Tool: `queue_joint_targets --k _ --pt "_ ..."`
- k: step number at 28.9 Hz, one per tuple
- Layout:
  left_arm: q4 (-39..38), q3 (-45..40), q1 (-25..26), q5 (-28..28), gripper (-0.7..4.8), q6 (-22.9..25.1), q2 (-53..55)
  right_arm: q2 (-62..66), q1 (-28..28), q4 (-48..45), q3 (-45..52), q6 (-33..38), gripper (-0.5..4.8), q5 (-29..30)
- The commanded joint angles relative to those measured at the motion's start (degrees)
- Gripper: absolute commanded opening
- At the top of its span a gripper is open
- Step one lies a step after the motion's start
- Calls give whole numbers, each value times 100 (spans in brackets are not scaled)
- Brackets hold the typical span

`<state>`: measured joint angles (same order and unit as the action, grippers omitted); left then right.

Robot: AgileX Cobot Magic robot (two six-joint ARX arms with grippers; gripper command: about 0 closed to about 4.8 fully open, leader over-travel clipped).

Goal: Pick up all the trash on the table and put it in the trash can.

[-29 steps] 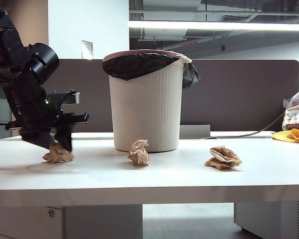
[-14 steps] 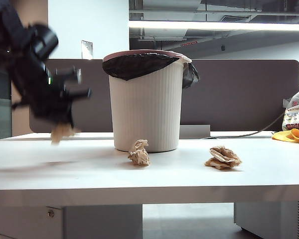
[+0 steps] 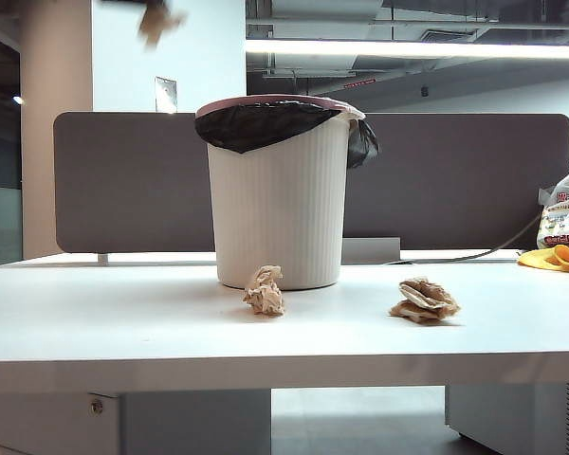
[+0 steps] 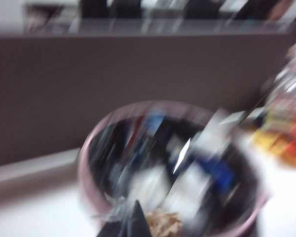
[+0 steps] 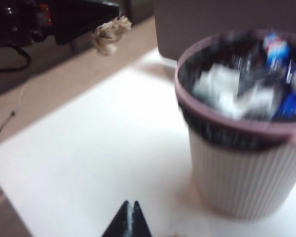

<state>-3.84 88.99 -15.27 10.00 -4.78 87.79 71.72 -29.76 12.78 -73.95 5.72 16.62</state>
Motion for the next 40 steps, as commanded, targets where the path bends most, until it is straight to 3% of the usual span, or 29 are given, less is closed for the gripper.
queue_joint_targets --k 1,8,16,17,18,19,21,22,29,33,39,40 --pt "376 553 -146 326 -5 -4 313 11 4 -190 -387 -186 -4 -42" --pt "323 2140 -251 549 -5 -39 1812 98 22 -254 -1043 -271 -4 -343" --pt "348 2747 -282 584 8 -42 2900 96 24 -190 -1193 -275 -4 -278" --pt "345 2761 -282 597 55 -39 2948 90 24 -170 -1193 -275 -4 -278" --pt "352 2765 -282 610 137 -39 2979 90 24 -146 -1196 -275 -4 -278" --pt "352 2763 -282 654 264 -33 2983 90 24 -120 -1196 -275 -4 -278" --pt "398 2765 -282 651 461 -31 2981 92 24 -72 -1196 -278 -4 -278" --pt "439 2767 -282 649 479 -4 2981 94 24 -57 -1196 -280 -4 -280" --pt "398 3104 -282 734 479 -46 2944 208 24 -55 -1193 -297 -4 -282" --pt "-234 3458 -326 870 479 -271 2787 223 24 -42 -1196 -297 -4 -304" --pt "-28 3528 -334 1027 479 -402 2771 223 70 -42 -1196 -295 -4 -297" --pt "-68 3528 -334 1237 455 -557 2769 223 70 -37 -1193 -295 -4 -273"
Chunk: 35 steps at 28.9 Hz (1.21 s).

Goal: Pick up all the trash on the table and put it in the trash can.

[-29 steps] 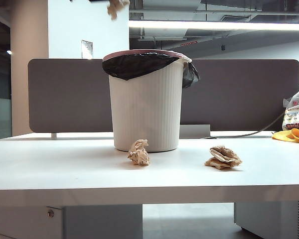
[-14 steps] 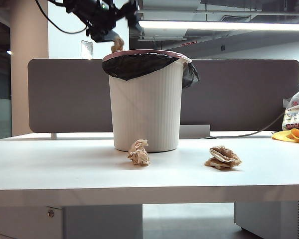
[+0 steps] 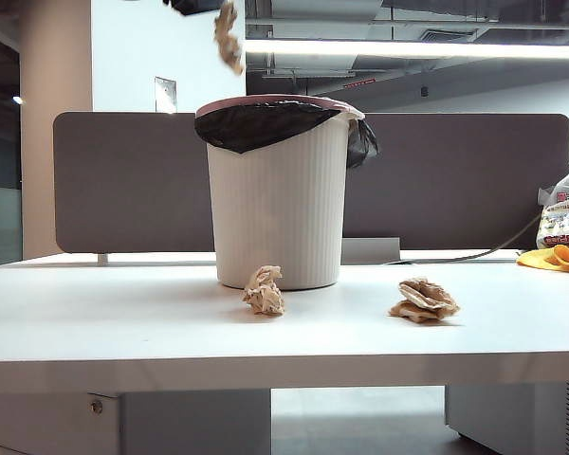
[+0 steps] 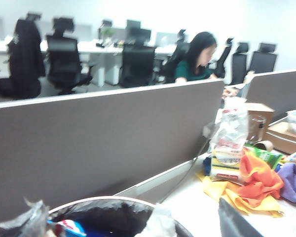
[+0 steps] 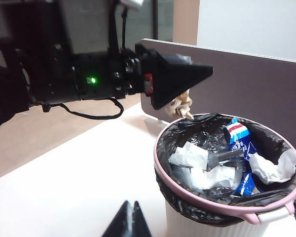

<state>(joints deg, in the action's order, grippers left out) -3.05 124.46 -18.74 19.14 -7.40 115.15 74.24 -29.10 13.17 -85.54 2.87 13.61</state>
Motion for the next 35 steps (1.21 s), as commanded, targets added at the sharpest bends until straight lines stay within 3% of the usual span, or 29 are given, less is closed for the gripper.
queue_joint_targets --k 1,2,4,5,9,11,12,14,15,25,29,35 --pt "-157 -20 13 557 402 -398 33 -31 4 -74 -35 -11 -4 35" --pt "-155 -20 13 752 322 -424 33 -31 4 -72 -35 -11 -4 37" --pt "-157 -20 11 872 86 -402 33 -31 4 -70 -35 -11 -4 46" --pt "-155 -20 11 870 3 -367 33 -33 4 -70 -35 -11 -4 46" --pt "-68 -20 11 420 -4 -352 90 -74 4 -7 -37 -11 -4 48" --pt "-63 -20 13 341 26 -352 133 -98 4 44 -37 -11 -4 50" --pt "-63 -20 13 339 101 -348 155 -109 4 72 -37 -11 -4 70" --pt "-79 -20 15 372 428 -197 199 -133 4 129 -37 -13 -4 70" --pt "-90 -20 15 404 479 -142 212 -136 4 144 -37 -15 -4 68" --pt "-479 -33 -42 256 479 295 247 -136 4 501 -35 -39 -4 48" --pt "-787 -31 -42 319 479 195 162 -177 9 671 -37 -160 -4 13" --pt "-2337 -31 -42 472 479 33 -380 -511 13 1296 -37 -328 -4 -323"
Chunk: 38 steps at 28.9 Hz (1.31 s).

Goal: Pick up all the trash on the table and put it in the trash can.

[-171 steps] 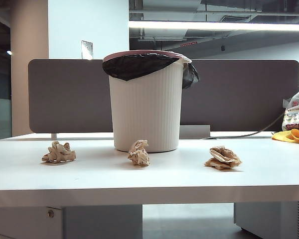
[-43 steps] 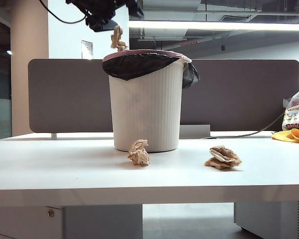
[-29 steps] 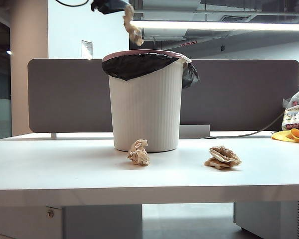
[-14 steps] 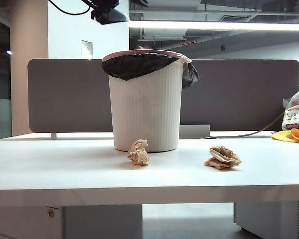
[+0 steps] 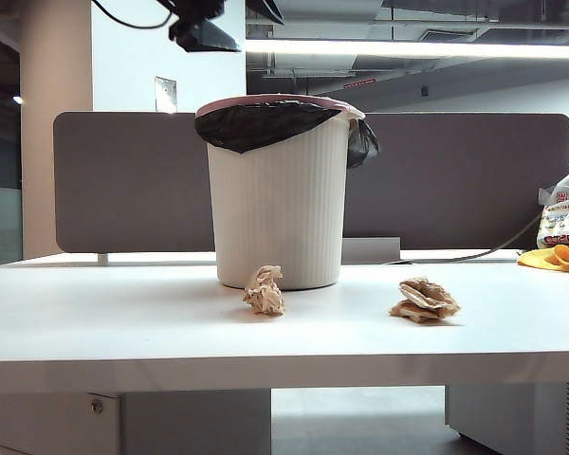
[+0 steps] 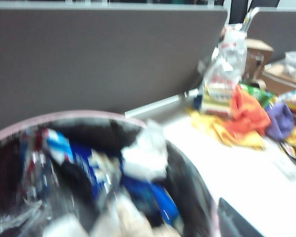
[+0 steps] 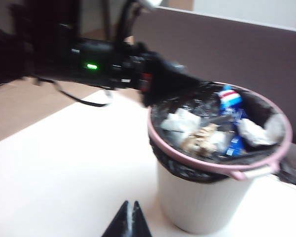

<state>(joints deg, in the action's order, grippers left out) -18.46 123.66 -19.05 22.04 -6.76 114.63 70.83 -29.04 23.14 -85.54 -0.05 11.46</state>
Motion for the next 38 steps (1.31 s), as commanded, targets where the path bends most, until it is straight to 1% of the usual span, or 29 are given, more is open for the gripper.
queue_joint_targets --k 1,3,6,9,12,14,15,16,18,21,25,28,29,32,34,36,38 --pt "-1174 50 -11 317 479 -17 -424 -212 7 463 -37 -35 -4 -109" --pt "-1893 50 -17 581 479 33 -579 -293 7 848 -37 -39 -4 -109" --pt "-2944 48 -153 680 479 63 -723 -402 4 1298 -31 -46 -4 -105" --pt "-3884 48 -321 815 479 455 -815 -507 2 1541 -31 -39 -4 -81" --pt "-4586 48 -627 514 479 929 -844 -610 -2 1615 -31 -39 -4 -85" --pt "-4835 28 -859 -24 479 1147 -841 -669 0 1606 -31 -42 -4 -92" --pt "-4833 -22 -960 -264 479 1252 -841 -678 0 1600 -31 -39 -4 -87" --pt "-4763 -111 -1084 -544 479 1268 -841 -686 0 1606 -31 -42 -4 -87" --pt "-4527 -396 -1279 -824 479 1200 -841 -691 0 1659 -31 -42 -4 -83" --pt "-4179 -1023 -1419 -868 479 931 -841 -691 -13 1779 -22 -42 -4 -83" --pt "-3794 -1965 -1543 -876 479 793 -844 -754 -11 1773 72 -44 -4 13" --pt "-3064 -2702 -1572 -920 479 660 -839 -793 -11 1770 92 -81 -4 13" --pt "-2673 -2981 -1572 -920 479 538 -839 -796 -11 1766 92 -109 -4 24" --pt "-1814 -3604 -1569 -979 479 118 -837 -813 -13 1770 92 -151 -4 24" --pt "-1451 -3910 -1569 -1252 479 -20 -837 -817 -13 1773 92 -157 -4 24" --pt "-1145 -4124 -1582 -1729 479 -20 -831 -820 -11 1770 92 -186 -4 24" --pt "-796 -4282 -1580 -2048 479 -17 -831 -820 -13 1775 92 -212 -4 24"
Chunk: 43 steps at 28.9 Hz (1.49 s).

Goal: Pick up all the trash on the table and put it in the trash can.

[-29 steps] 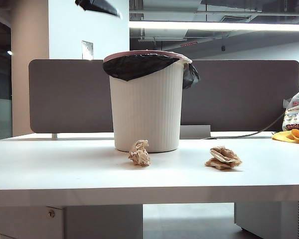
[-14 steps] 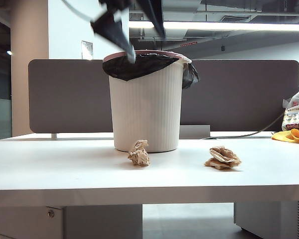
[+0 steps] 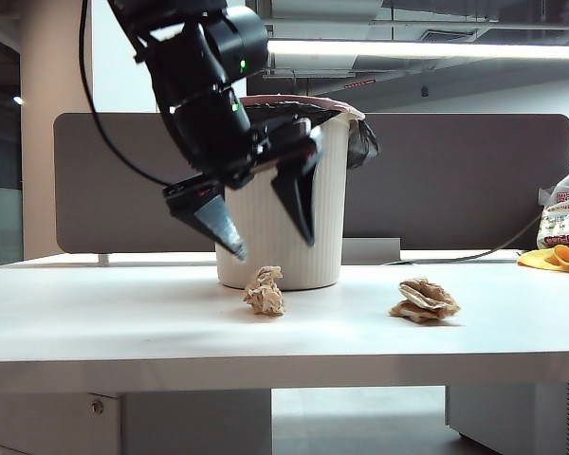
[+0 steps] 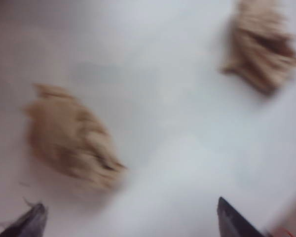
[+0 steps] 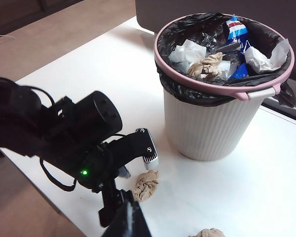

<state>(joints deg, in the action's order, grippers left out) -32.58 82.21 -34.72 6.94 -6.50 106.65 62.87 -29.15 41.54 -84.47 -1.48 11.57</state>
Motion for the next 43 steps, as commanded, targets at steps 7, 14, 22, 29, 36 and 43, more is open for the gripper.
queue_joint_targets --k 7,14,22,29,36,43 --pt "1547 -258 -7 -774 479 -127 105 -20 -2 -63 -13 -197 -4 164" --pt "1390 -258 -7 -807 479 -358 522 -20 0 -59 -13 -293 -4 160" --pt "1338 -256 -2 -826 371 -358 656 116 -2 839 -11 -658 -4 50" --pt "1360 -254 -2 -824 -6 -348 656 151 -2 962 -11 -656 -4 -11" --pt "1362 -229 0 -817 -6 -337 361 151 0 916 -11 -656 -4 -31" --pt "1847 -229 -2 -146 -6 -190 -911 151 7 713 -11 -713 -4 -289"
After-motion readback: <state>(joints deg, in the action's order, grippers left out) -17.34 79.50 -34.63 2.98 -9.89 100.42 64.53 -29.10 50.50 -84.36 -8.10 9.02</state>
